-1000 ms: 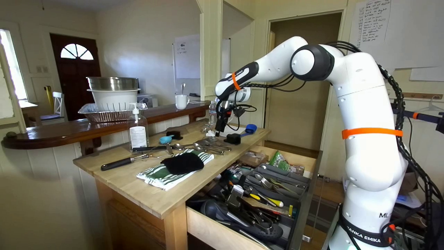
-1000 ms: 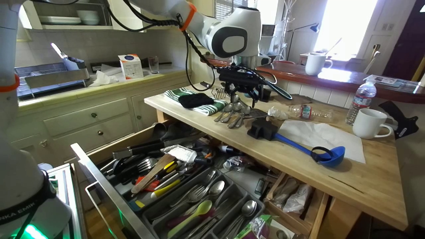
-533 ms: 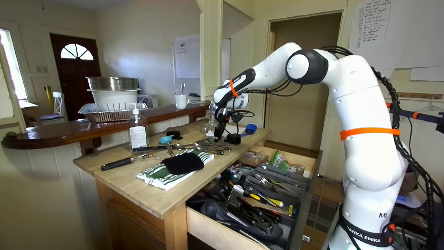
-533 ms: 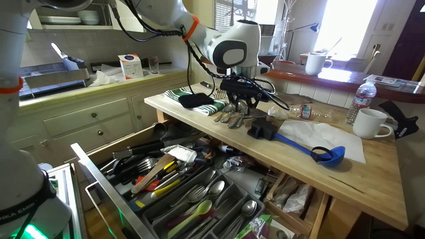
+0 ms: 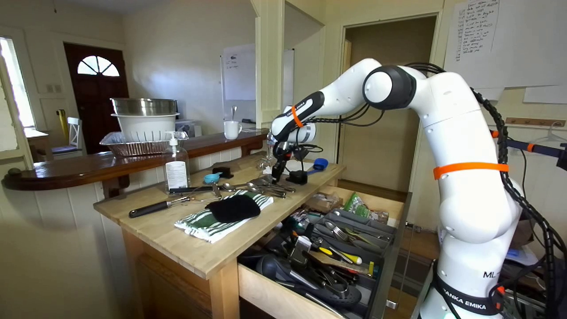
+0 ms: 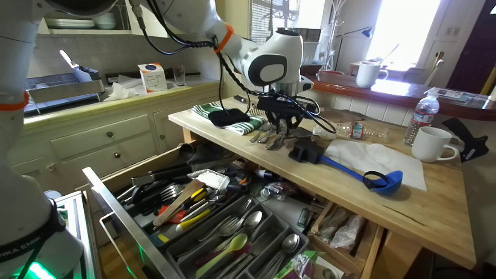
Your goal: Put the spoon inside the drawer in the utensil holder
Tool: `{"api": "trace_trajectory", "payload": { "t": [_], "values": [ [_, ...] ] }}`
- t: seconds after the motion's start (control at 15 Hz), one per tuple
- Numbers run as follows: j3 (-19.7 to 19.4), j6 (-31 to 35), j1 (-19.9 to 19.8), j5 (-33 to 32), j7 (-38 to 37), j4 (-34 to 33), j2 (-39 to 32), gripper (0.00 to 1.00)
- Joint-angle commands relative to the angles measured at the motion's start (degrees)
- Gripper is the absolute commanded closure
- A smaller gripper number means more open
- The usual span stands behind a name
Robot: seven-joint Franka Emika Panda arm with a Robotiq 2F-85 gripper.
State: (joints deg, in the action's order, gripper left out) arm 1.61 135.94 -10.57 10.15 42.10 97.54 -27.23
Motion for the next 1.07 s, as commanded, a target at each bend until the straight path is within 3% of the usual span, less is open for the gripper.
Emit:
{"api": "trace_trajectory", "payload": {
  "t": [0.0, 0.27, 0.33, 0.53, 1.0],
  "values": [
    [1.24, 1.54, -1.33, 0.18, 1.39, -0.64, -1.2, 0.64],
    [1.61, 2.38, -1.98, 0.57, 2.42, -0.64, -1.44, 0.68],
    [1.66, 2.59, -2.14, 0.57, 2.42, -0.72, -1.57, 0.74],
    [1.95, 3.35, -2.6, 0.66, 2.66, -0.7, -1.96, 0.79],
    [2.73, 3.16, -3.2, 1.33, 2.9, -0.67, -1.97, 0.82]
  ]
}}
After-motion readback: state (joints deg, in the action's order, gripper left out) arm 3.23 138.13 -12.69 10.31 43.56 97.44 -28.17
